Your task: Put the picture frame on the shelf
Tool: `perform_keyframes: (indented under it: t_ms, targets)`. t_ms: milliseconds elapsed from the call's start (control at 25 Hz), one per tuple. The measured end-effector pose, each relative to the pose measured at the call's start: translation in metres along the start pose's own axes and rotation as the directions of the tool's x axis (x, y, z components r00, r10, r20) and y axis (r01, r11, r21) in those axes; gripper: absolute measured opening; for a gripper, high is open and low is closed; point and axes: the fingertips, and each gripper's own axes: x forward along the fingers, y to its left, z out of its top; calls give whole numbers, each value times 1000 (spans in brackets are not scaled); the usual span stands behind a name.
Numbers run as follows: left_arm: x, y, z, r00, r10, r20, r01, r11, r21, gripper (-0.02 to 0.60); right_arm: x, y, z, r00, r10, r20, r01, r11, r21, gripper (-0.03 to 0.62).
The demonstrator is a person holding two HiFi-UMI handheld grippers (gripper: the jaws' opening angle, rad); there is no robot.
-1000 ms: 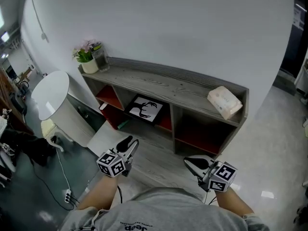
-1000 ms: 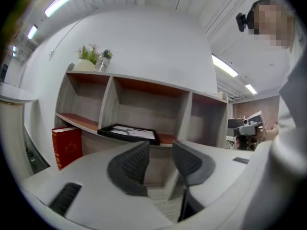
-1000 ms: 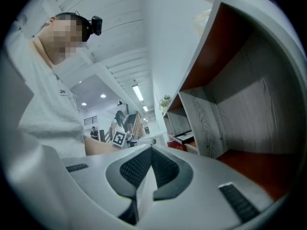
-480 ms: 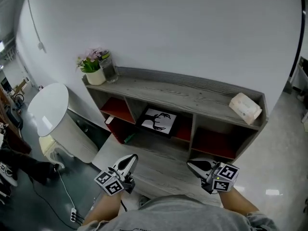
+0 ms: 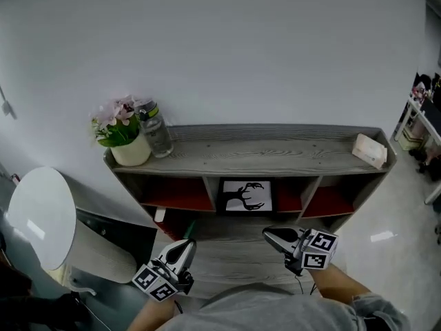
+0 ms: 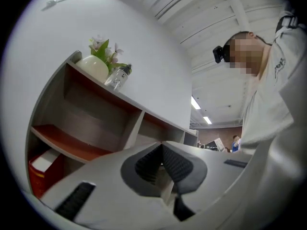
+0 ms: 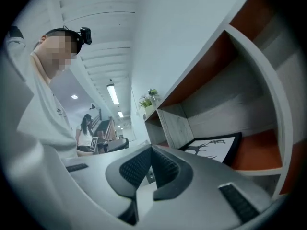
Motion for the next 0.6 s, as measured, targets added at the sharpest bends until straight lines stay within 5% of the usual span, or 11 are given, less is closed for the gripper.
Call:
perform_keyframes:
  t_ms: [360, 600]
  targets:
    - [32, 27, 3, 990, -115, -85, 117, 993, 11, 9, -9, -25, 13, 965, -260, 27, 260, 966, 4, 18]
    - [61, 7, -6, 991, -108, -78, 109, 994, 6, 9, -46, -45, 26, 950, -310, 28, 311, 949, -47, 17]
